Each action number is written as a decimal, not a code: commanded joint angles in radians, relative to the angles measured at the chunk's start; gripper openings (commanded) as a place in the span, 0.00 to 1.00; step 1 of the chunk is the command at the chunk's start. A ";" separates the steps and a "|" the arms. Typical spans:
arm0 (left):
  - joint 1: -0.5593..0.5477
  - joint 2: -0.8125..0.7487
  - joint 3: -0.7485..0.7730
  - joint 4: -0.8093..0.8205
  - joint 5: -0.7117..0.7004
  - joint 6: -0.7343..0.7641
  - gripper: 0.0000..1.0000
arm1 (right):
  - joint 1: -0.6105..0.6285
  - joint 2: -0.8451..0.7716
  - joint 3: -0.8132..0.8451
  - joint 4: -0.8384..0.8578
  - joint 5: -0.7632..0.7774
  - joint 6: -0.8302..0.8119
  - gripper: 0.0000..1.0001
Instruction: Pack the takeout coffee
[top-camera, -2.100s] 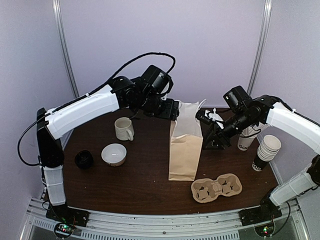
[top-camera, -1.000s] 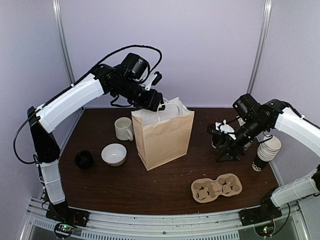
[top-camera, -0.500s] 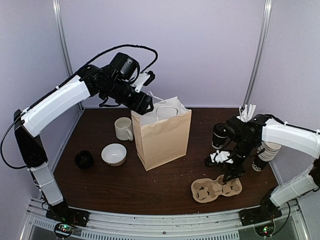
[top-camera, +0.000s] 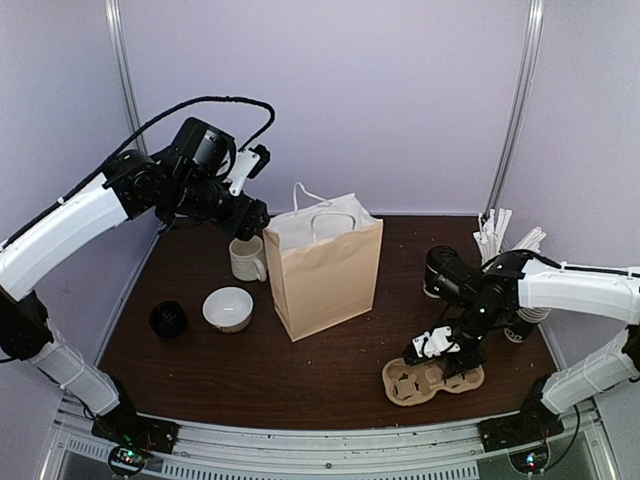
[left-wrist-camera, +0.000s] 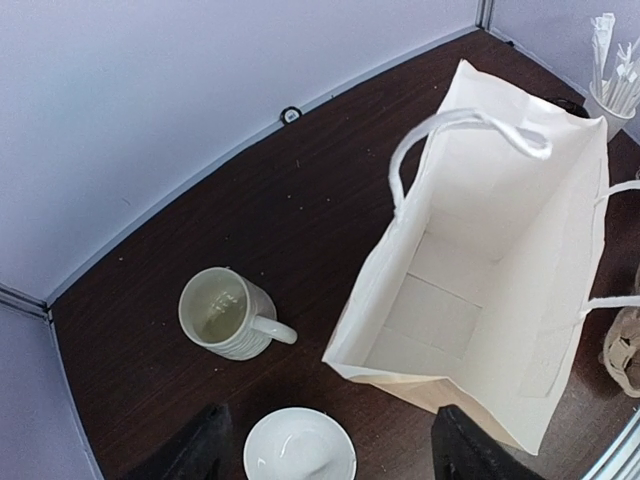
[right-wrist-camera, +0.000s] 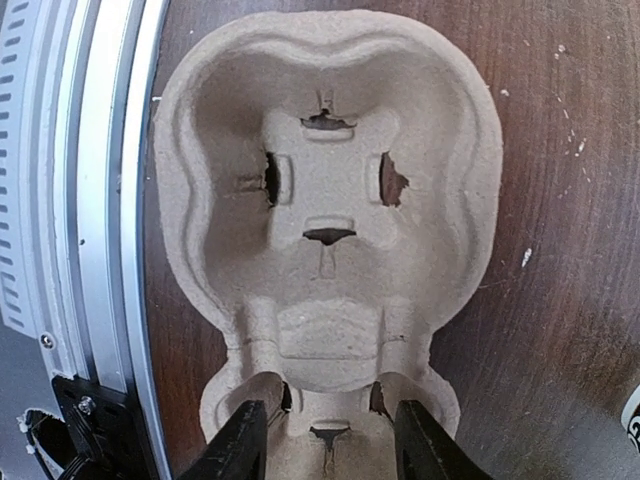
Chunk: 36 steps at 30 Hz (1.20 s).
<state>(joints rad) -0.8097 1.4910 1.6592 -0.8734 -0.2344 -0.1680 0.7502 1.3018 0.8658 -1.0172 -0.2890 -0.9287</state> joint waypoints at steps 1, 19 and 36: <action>0.000 -0.026 -0.019 0.051 -0.035 -0.024 0.73 | 0.041 0.013 -0.022 0.037 0.047 0.002 0.47; 0.000 -0.021 -0.031 0.048 -0.010 -0.053 0.73 | 0.064 0.050 -0.053 0.112 0.085 0.054 0.47; 0.000 -0.029 -0.047 0.057 -0.017 -0.052 0.73 | 0.085 0.055 -0.072 0.110 0.073 0.065 0.44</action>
<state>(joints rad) -0.8097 1.4857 1.6249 -0.8623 -0.2508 -0.2115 0.8253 1.3468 0.8066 -0.9218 -0.2268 -0.8829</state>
